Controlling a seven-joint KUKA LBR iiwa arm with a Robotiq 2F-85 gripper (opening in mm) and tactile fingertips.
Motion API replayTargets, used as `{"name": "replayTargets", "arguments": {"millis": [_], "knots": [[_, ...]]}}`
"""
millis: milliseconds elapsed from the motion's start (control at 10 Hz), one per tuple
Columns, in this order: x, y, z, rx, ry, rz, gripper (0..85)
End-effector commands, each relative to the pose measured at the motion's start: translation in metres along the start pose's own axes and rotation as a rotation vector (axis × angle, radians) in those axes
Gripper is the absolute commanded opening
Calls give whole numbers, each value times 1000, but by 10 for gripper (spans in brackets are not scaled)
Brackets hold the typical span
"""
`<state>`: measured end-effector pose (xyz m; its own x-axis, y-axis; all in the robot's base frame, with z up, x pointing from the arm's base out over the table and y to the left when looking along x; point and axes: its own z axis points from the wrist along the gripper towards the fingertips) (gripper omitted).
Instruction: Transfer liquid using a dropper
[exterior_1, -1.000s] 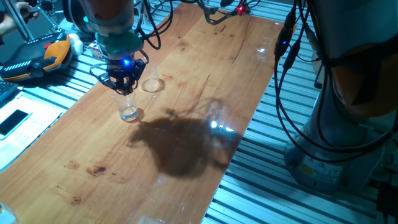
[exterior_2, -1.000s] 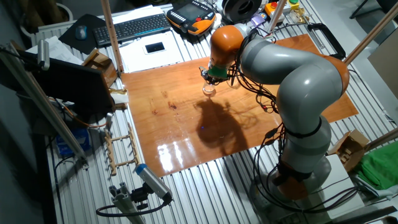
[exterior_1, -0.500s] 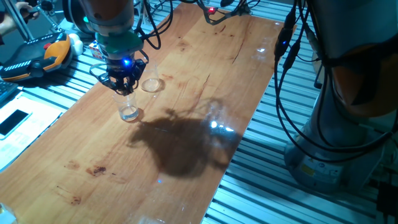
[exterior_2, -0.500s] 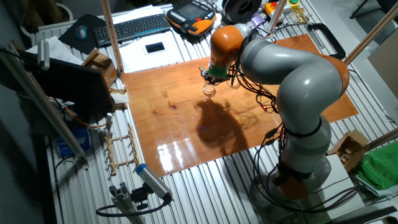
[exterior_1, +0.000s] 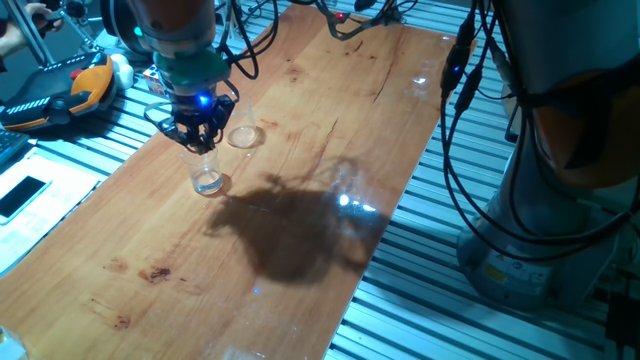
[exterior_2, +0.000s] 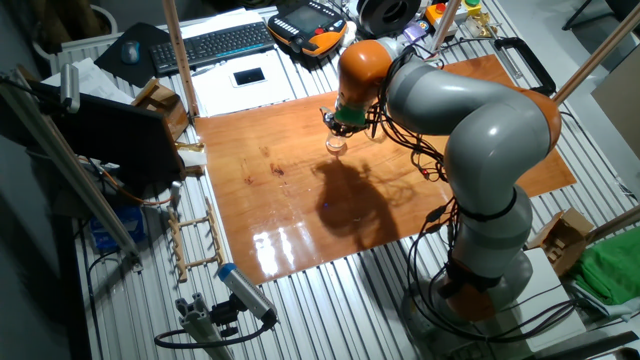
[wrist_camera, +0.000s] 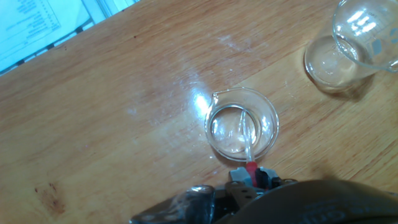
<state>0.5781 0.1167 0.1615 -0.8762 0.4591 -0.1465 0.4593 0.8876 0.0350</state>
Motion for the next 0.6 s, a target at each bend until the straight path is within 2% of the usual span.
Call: {"name": "replayTargets", "arguments": {"millis": [0, 500], "knots": [[0, 0, 0, -1, 3, -1, 160], [-1, 0, 2, -3, 9, -2, 167]]}}
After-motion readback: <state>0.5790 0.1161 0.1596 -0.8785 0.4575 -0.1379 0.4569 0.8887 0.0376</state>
